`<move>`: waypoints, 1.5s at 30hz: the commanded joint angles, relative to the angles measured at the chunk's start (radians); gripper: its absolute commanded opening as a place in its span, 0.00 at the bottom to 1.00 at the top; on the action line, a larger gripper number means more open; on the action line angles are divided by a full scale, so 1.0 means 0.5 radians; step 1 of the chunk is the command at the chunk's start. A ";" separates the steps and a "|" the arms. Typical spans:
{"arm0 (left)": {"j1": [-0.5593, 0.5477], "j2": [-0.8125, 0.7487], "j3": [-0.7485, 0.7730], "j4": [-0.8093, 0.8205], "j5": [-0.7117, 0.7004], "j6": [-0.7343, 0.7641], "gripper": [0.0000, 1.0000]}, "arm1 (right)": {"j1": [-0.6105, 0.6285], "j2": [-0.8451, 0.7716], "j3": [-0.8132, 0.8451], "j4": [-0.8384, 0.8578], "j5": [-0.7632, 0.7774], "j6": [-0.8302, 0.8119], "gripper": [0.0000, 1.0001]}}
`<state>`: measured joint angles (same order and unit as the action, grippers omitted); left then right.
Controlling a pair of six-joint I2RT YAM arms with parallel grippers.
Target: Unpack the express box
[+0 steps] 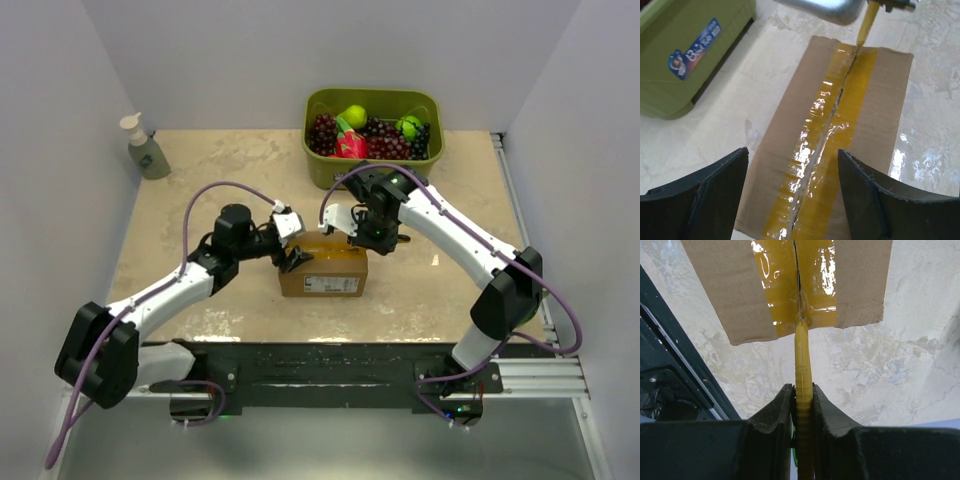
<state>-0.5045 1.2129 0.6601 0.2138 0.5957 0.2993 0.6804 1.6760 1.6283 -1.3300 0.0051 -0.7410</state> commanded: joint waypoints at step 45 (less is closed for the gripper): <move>-0.092 0.369 0.774 -0.884 0.115 0.239 0.80 | -1.057 -0.649 -0.498 0.402 -1.338 0.175 0.00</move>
<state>-0.5617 1.3899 0.8856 0.0082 0.6197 0.3843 0.1898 1.4307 1.4807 -1.2617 -0.4408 -0.7528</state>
